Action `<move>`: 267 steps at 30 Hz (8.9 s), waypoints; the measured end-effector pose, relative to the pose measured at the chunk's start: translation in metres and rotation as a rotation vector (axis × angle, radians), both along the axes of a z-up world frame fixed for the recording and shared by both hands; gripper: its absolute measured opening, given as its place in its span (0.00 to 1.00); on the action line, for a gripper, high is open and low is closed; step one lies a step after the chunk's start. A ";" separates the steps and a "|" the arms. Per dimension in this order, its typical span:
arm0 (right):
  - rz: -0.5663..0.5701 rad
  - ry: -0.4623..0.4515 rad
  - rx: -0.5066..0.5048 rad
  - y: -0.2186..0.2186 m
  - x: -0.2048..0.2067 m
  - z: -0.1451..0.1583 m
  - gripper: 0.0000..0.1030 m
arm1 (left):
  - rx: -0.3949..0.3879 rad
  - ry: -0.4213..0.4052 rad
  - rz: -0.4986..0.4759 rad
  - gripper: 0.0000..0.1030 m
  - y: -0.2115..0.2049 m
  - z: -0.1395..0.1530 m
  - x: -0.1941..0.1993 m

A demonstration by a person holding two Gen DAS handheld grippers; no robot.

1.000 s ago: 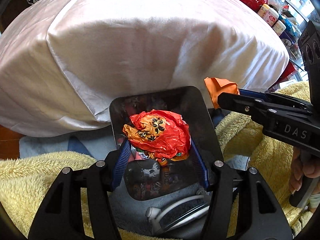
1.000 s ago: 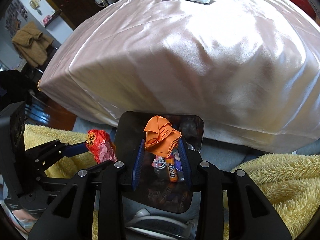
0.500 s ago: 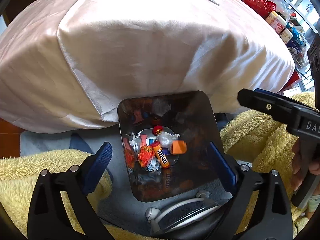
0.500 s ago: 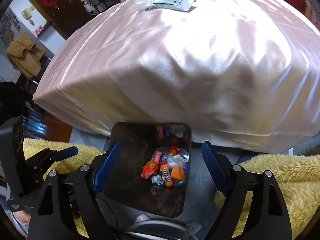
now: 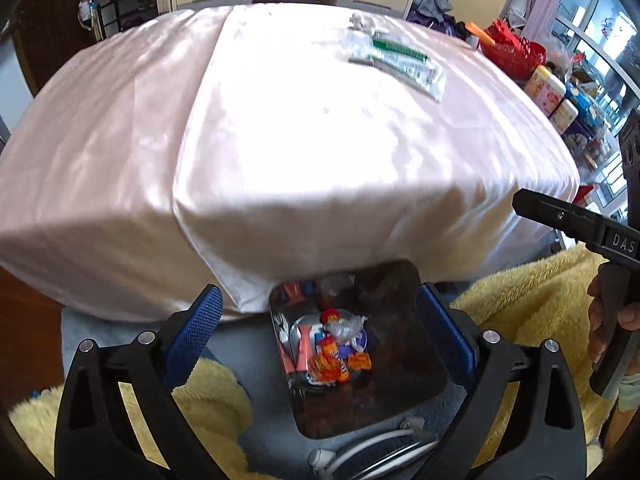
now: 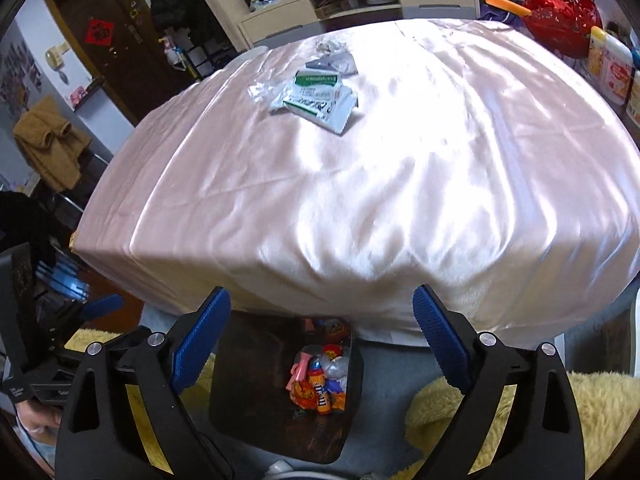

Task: Collect trash
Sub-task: 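Grasp the clear plastic bag with the left tool while the right tool grasps the white-green packet, then lower both tools over the bin and open them to drop the bag and packet, then grasp the silver blister pack with the right tool while the left tool grasps the foil ball, then lower both tools over the bin and open them to drop the blister pack and foil ball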

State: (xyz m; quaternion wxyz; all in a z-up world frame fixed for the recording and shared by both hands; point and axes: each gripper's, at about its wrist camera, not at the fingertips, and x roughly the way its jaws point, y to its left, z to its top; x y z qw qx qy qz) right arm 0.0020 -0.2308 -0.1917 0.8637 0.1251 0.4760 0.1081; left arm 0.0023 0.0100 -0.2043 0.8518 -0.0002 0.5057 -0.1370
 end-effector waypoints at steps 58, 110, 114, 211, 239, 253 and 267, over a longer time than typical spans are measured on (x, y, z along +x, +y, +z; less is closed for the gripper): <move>0.163 -0.023 0.016 0.002 0.183 -0.006 0.14 | 0.000 0.015 -0.126 0.34 -0.084 0.016 0.261; 0.254 0.161 -0.077 0.059 -0.045 -0.068 0.08 | -0.029 0.139 -0.094 0.33 -0.019 -0.061 -0.046; 0.244 0.210 -0.087 0.059 -0.044 -0.086 0.08 | -0.015 0.171 -0.111 0.33 -0.024 -0.072 -0.046; -0.008 -0.040 -0.146 -0.028 0.263 0.010 0.52 | 0.046 -0.056 -0.167 0.91 -0.124 0.038 0.365; -0.013 -0.108 -0.182 -0.035 0.225 0.047 0.52 | 0.105 -0.119 -0.186 0.20 -0.142 0.071 0.315; -0.004 -0.255 -0.252 0.001 0.077 0.126 0.52 | 0.082 -0.247 -0.134 0.20 -0.067 0.146 0.115; -0.013 -0.235 -0.221 0.022 -0.043 0.100 0.52 | 0.036 -0.225 -0.039 0.20 -0.022 0.099 -0.022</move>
